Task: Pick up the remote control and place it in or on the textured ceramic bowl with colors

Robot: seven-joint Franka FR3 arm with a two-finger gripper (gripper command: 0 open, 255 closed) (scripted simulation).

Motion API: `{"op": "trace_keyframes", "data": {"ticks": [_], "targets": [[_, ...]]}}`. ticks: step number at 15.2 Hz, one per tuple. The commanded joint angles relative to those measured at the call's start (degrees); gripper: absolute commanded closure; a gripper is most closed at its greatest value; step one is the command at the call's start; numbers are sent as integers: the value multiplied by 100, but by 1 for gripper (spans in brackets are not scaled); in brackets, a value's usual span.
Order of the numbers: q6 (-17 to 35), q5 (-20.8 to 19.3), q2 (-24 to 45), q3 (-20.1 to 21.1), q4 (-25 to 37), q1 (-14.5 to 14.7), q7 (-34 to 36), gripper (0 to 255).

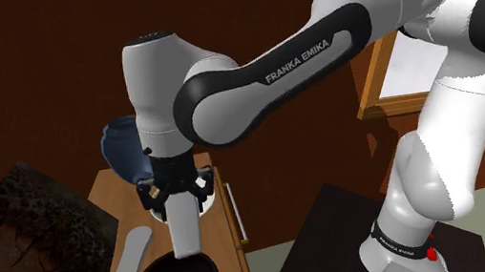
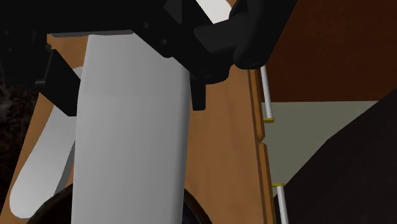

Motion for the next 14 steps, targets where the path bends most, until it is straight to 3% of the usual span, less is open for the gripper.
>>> {"op": "trace_keyframes", "data": {"ticks": [1, 8, 14], "targets": [[-31, -37, 65, 147, 87, 134, 310, 255], [-132, -326, 496, 628, 529, 642, 1422, 255], [301, -469, 686, 622, 244, 668, 1525, 255]]}}
